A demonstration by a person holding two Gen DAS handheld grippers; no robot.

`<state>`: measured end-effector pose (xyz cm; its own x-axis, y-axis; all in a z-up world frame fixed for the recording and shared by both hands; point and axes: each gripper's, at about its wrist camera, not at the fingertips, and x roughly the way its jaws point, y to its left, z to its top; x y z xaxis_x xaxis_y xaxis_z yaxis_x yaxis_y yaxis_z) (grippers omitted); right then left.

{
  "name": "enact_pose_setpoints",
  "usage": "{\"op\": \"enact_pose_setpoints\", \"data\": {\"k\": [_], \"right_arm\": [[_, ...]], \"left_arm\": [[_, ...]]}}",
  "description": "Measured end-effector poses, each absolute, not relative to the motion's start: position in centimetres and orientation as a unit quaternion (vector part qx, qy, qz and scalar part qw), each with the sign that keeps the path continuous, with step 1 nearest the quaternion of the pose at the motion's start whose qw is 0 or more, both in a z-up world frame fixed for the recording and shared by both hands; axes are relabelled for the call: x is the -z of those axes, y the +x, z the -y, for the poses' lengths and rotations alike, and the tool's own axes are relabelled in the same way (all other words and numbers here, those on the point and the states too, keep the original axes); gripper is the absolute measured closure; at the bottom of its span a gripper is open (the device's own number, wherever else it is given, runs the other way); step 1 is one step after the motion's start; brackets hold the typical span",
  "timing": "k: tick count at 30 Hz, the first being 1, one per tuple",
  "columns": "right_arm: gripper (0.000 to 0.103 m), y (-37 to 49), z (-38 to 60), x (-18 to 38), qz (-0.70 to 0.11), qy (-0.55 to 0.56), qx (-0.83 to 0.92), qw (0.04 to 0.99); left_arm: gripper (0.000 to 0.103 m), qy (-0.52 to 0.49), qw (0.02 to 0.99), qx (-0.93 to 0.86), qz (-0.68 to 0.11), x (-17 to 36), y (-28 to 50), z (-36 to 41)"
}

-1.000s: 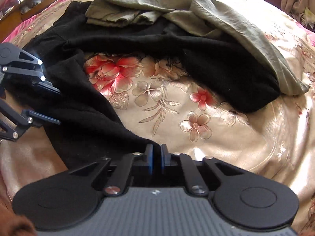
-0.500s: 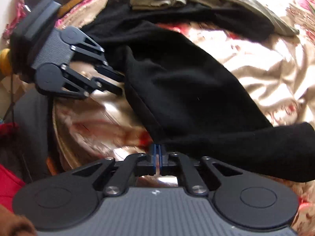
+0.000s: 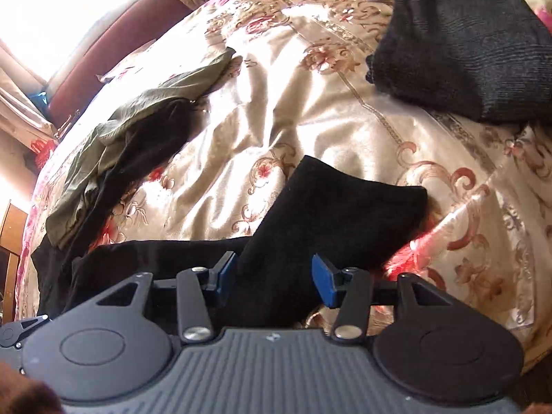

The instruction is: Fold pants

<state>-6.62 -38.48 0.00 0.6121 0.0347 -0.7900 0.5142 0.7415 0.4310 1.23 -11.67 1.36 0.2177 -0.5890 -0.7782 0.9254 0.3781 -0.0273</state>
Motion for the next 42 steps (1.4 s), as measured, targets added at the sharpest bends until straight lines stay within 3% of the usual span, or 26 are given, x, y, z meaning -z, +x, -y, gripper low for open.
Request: {"op": "enact_pose_setpoints", "data": {"k": [3,5,6,9,11,12,13,21,24,27,29,31,33,34,37,42], "right_arm": [[0.047,-4.0,38.0,0.2,-0.426,0.316,0.157,0.833],[0.032,-2.6,37.3,1.1,-0.451,0.284,0.203,0.821],[0.032,-2.2,36.8,1.8,-0.462,0.260,0.215,0.820],[0.047,-2.8,36.8,3.5,-0.482,0.237,0.225,0.813],[0.086,-4.4,38.1,3.4,-0.477,0.292,0.210,0.802],[0.095,-5.2,38.7,3.3,-0.473,0.323,0.202,0.795],[0.100,-6.0,39.0,3.0,-0.468,0.338,0.202,0.791],[0.100,-13.0,38.1,0.1,-0.407,0.385,0.212,0.801],[0.097,-14.6,37.4,0.3,-0.404,0.384,0.213,0.802],[0.082,-15.4,37.5,0.8,-0.386,0.403,0.212,0.803],[0.058,-15.4,37.9,1.3,-0.356,0.420,0.220,0.805],[0.050,-14.7,38.6,2.2,-0.330,0.435,0.230,0.806],[0.061,-14.0,39.5,3.3,-0.317,0.468,0.234,0.791],[0.095,-13.3,39.9,3.7,-0.319,0.484,0.227,0.782],[0.097,-10.5,40.2,2.2,-0.305,0.480,0.190,0.800],[0.098,-7.3,40.3,-5.7,-0.203,0.449,0.090,0.866]], "left_arm": [[0.061,0.258,0.733,0.518,-0.357,-0.1,-0.1,13.1],[0.061,0.263,0.722,0.526,-0.364,0.9,-1.0,13.6],[0.061,0.260,0.717,0.531,-0.370,1.3,-1.4,13.8],[0.060,0.263,0.713,0.540,-0.361,1.7,-2.9,13.4],[0.060,0.261,0.716,0.542,-0.353,1.8,-3.2,13.0],[0.060,0.252,0.716,0.543,-0.358,1.9,-3.1,12.8],[0.060,0.244,0.717,0.543,-0.363,1.8,-2.8,12.6],[0.060,0.225,0.720,0.545,-0.366,1.5,-2.9,12.1],[0.059,0.236,0.719,0.544,-0.363,1.6,-3.1,12.3],[0.058,0.244,0.717,0.543,-0.362,1.6,-3.2,12.6],[0.055,0.247,0.717,0.542,-0.363,1.5,-3.2,12.8],[0.054,0.251,0.717,0.539,-0.365,1.5,-3.3,13.1],[0.054,0.253,0.718,0.535,-0.366,1.5,-3.3,13.3],[0.054,0.253,0.719,0.533,-0.367,1.5,-3.3,13.4],[0.054,0.247,0.716,0.531,-0.381,1.3,-2.6,13.8],[0.054,0.236,0.748,0.513,-0.349,-1.9,-1.7,14.0]]}}
